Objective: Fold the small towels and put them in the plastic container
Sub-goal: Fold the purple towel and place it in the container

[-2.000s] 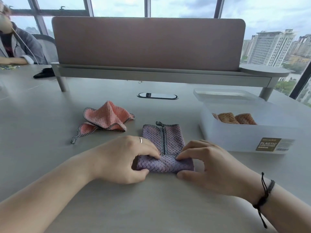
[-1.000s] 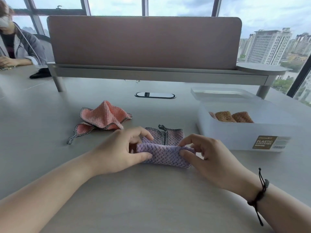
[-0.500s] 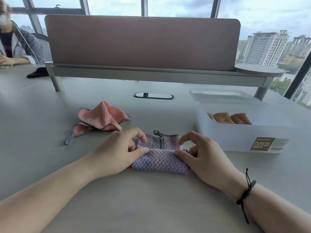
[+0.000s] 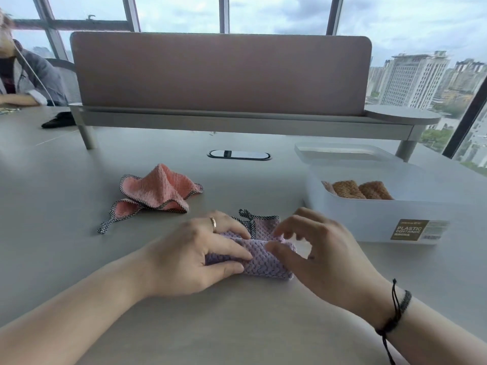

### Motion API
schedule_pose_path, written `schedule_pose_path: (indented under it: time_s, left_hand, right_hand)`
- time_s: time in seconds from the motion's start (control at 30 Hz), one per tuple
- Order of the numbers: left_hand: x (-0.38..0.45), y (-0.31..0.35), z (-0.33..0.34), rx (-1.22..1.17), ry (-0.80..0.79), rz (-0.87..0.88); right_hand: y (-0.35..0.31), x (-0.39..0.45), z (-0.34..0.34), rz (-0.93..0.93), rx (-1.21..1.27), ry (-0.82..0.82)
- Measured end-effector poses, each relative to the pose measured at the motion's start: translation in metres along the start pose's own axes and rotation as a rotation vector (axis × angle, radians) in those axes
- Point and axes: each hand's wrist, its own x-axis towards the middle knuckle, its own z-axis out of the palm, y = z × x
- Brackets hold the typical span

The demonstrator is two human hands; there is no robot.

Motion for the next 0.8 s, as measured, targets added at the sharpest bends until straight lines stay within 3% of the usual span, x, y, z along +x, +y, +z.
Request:
schedule_pose_path:
  time_s: [0.17,0.23,0.4,0.57,0.7,0.8]
  left_hand:
    - [-0.001,-0.004,-0.002,-0.061,-0.137,-0.064]
    - [0.000,-0.004,-0.005,-0.065,-0.159,-0.088]
    - [-0.002,-0.002,-0.010,-0.037,-0.203,-0.147]
    - [-0.001,0.006,-0.015,-0.003,-0.188,-0.185]
    - [-0.001,0.003,-0.012,-0.008,-0.090,-0.213]
    - [-0.003,-0.008,-0.006,-0.116,0.013,-0.301]
  right_hand:
    - [-0.003,-0.002,0.001,-0.148,-0.021,-0.346]
    - [0.002,-0.002,0.003,-0.155,-0.018,-0.401]
    - [0.008,0.000,0.005,-0.138,-0.014,-0.393]
    - [0.006,0.000,0.002,-0.046,0.010,-0.286]
    - [0.007,0.000,-0.001,0.044,0.125,-0.216]
    - [0.008,0.000,-0.004,0.088,0.188,-0.269]
